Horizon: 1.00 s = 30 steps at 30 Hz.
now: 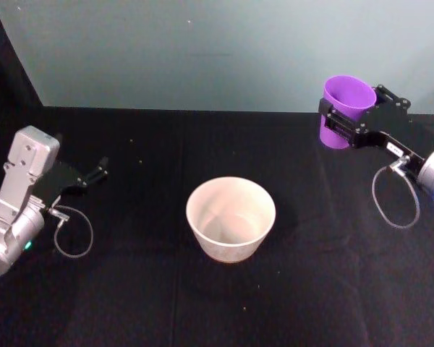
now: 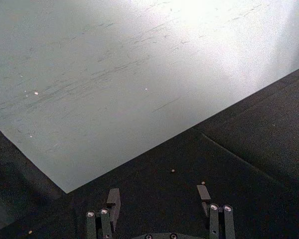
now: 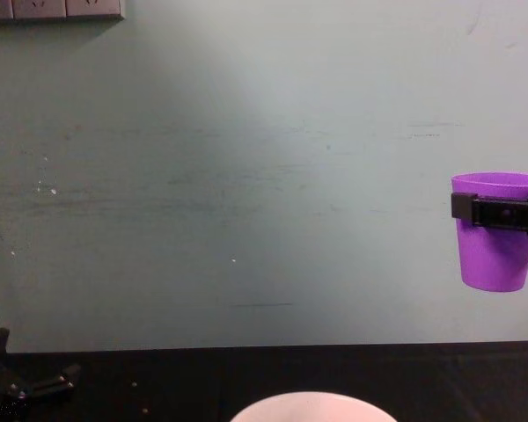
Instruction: Pick up the cup and pour the mung beans from the cup into the bowl.
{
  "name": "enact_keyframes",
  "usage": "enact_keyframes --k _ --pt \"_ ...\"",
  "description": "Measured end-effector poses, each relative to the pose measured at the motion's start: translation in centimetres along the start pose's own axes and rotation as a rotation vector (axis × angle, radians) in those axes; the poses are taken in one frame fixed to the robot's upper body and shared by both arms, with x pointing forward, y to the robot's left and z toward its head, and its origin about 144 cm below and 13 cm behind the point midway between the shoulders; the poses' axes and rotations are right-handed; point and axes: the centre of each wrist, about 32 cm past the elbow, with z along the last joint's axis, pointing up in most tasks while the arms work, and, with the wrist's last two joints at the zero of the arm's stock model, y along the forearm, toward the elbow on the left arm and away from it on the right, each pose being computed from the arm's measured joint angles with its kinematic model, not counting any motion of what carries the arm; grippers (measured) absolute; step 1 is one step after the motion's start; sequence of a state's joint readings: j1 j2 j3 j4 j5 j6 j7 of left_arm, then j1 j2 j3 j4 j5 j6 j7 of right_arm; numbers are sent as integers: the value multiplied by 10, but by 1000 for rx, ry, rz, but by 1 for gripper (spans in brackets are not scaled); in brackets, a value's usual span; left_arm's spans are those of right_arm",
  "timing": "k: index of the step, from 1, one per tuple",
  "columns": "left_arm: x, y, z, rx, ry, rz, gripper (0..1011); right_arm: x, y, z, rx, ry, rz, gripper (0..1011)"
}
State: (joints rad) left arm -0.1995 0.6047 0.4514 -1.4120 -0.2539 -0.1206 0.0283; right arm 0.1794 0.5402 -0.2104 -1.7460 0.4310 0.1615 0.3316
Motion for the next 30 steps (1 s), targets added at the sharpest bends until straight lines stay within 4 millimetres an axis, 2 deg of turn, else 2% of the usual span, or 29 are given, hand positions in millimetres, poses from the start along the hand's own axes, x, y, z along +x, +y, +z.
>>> enact_keyframes --k 30 --pt "0 0 0 0 0 0 1000 0 0 0 0 0 0 734"
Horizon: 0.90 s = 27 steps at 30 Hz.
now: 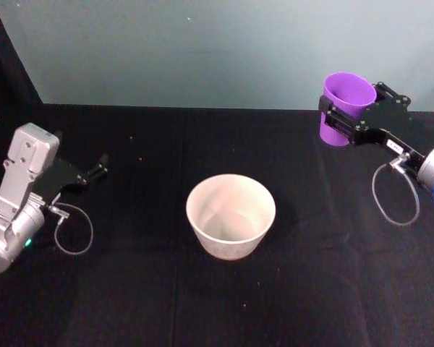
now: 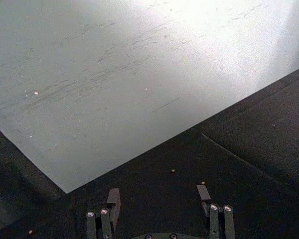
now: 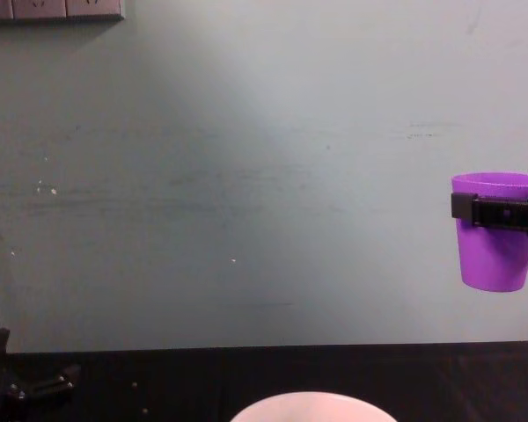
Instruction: Pick up the cup and pour the mung beans from the cup into the bowl.
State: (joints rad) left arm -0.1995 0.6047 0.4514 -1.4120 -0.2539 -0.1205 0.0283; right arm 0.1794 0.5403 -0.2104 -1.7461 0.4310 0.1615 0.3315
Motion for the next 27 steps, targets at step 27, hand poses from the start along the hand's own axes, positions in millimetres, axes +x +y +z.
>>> enact_keyframes --k 27 --pt "0 0 0 0 0 0 1000 0 0 0 0 0 0 734"
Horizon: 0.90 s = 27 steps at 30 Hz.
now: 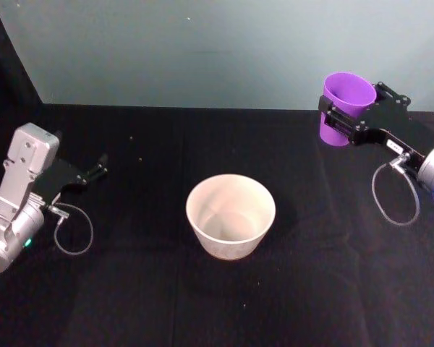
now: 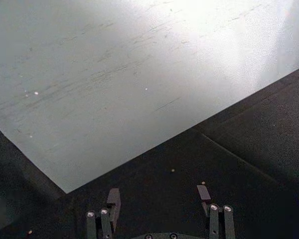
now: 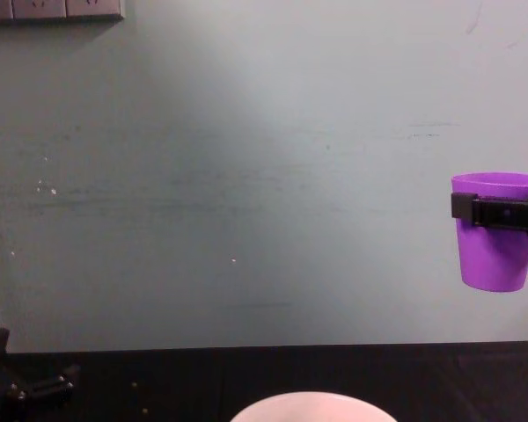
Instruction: Pick up the cup and pour the mung beans from the cup into the bowl.
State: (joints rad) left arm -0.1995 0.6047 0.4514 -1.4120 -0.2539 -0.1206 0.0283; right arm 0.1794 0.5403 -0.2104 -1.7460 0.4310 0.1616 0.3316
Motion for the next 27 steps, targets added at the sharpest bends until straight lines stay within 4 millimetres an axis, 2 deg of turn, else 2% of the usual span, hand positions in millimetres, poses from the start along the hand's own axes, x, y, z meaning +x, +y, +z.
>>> enact_keyframes --k 27 --pt "0 0 0 0 0 0 1000 0 0 0 0 0 0 734"
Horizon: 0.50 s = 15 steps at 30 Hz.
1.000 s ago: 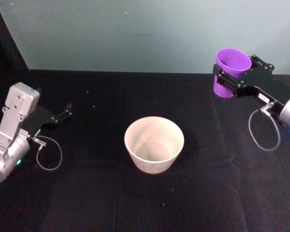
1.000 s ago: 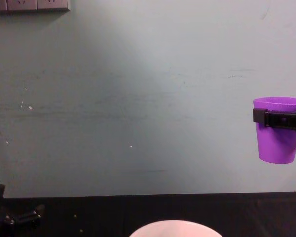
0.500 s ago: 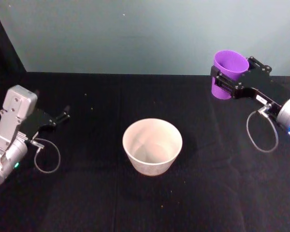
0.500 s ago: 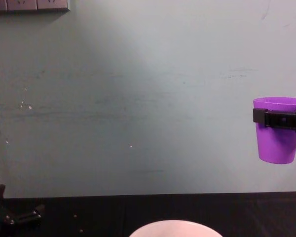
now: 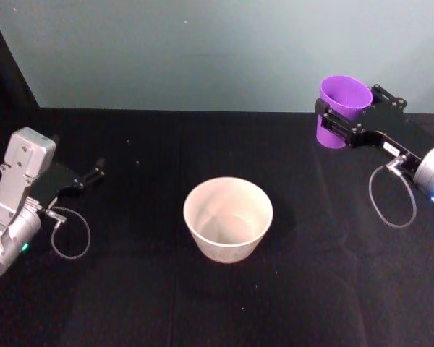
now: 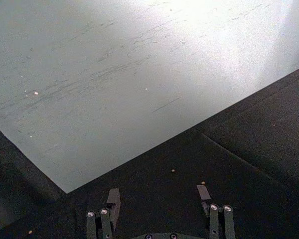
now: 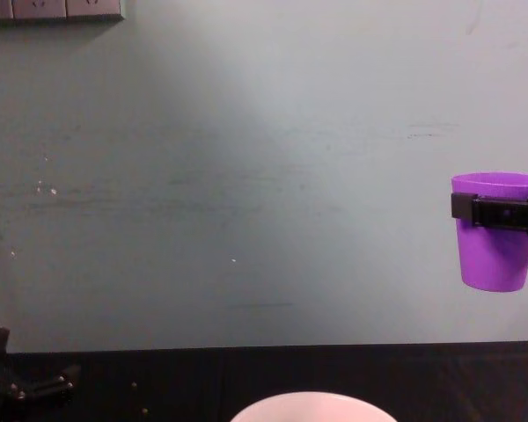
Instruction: Pick up the cup and pour the mung beans from the cup into the bowl.
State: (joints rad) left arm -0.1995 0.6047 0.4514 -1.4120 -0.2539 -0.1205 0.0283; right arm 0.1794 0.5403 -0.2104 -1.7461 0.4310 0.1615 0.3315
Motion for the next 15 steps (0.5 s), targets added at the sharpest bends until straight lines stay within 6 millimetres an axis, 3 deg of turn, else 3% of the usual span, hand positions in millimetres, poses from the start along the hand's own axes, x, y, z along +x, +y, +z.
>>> enact_keyframes --k 15 --pt "0 0 0 0 0 0 1000 0 0 0 0 0 0 734"
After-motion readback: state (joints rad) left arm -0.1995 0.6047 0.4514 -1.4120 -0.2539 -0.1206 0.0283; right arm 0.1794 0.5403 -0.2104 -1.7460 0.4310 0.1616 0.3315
